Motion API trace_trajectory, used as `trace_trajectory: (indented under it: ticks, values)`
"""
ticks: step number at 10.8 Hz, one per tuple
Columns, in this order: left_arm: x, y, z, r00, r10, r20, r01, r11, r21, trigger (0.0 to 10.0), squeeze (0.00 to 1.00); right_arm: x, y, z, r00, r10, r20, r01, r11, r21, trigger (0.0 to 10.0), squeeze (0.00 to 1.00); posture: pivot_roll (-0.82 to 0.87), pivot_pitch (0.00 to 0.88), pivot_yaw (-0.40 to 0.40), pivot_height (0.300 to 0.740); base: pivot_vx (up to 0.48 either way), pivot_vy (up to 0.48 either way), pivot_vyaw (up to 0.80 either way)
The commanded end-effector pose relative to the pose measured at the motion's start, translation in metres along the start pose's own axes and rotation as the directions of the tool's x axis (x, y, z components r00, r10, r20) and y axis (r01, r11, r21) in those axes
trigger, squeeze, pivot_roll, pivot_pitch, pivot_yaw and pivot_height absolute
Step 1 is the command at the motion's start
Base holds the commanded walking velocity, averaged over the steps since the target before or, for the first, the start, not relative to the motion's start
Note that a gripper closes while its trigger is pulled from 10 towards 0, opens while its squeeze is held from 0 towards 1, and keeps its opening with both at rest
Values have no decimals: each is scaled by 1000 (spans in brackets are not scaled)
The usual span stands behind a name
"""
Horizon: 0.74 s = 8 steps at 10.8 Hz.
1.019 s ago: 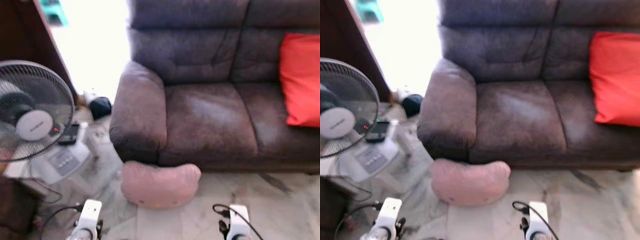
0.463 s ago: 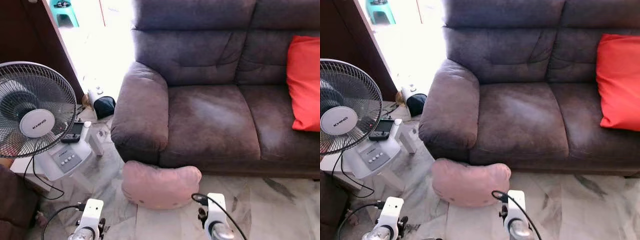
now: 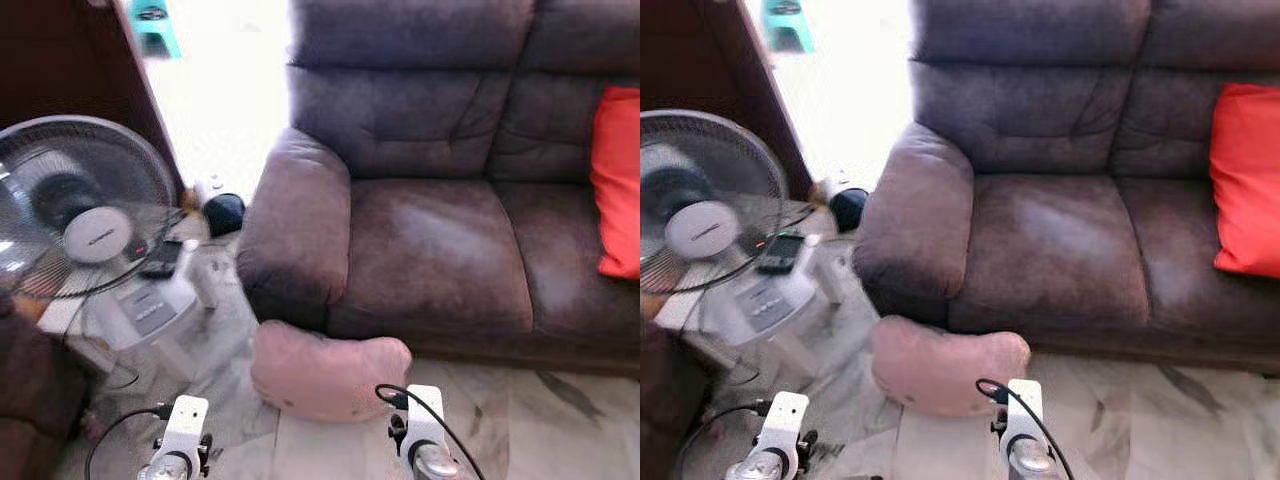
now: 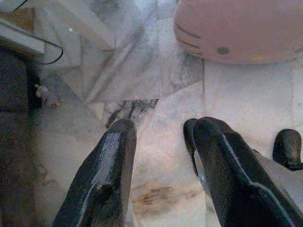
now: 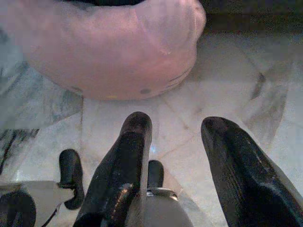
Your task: Move the pillow to the sofa from floor
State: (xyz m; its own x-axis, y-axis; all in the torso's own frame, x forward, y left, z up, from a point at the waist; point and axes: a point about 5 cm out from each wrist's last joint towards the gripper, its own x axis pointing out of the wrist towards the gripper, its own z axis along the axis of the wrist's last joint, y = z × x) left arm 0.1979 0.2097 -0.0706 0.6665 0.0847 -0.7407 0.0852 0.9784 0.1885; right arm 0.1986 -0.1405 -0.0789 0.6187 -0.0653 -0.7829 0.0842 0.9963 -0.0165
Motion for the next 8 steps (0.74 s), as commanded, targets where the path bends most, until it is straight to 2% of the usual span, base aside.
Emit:
trace_trajectory:
  ticks: [1,2,6,8]
  values:
    - [-1,3,-6,1000,12,-26,-12,1000,-6,10000,0,-1,-10,-9,1000,-12,-17,12,1000,8,10000,0,47,61,-11,740,0,0,0]
    - [-1,3,-6,1000,12,-25,-12,1000,-6,10000,0,-2,-11,-9,1000,-13,-16,13,1000,11,10000,0,47,64,-10,740,0,0,0]
    - [-1,4,-5,1000,17,-25,-17,1000,-9,10000,0,-1,-14,-8,999,-39,-8,39,999,25,10000,0,46,68,-10,740,250,0,0]
    - [-1,5,-3,1000,19,-22,-19,1000,-11,10000,0,-1,-16,-6,999,-40,5,40,999,27,10000,0,47,74,-11,740,255,0,-222]
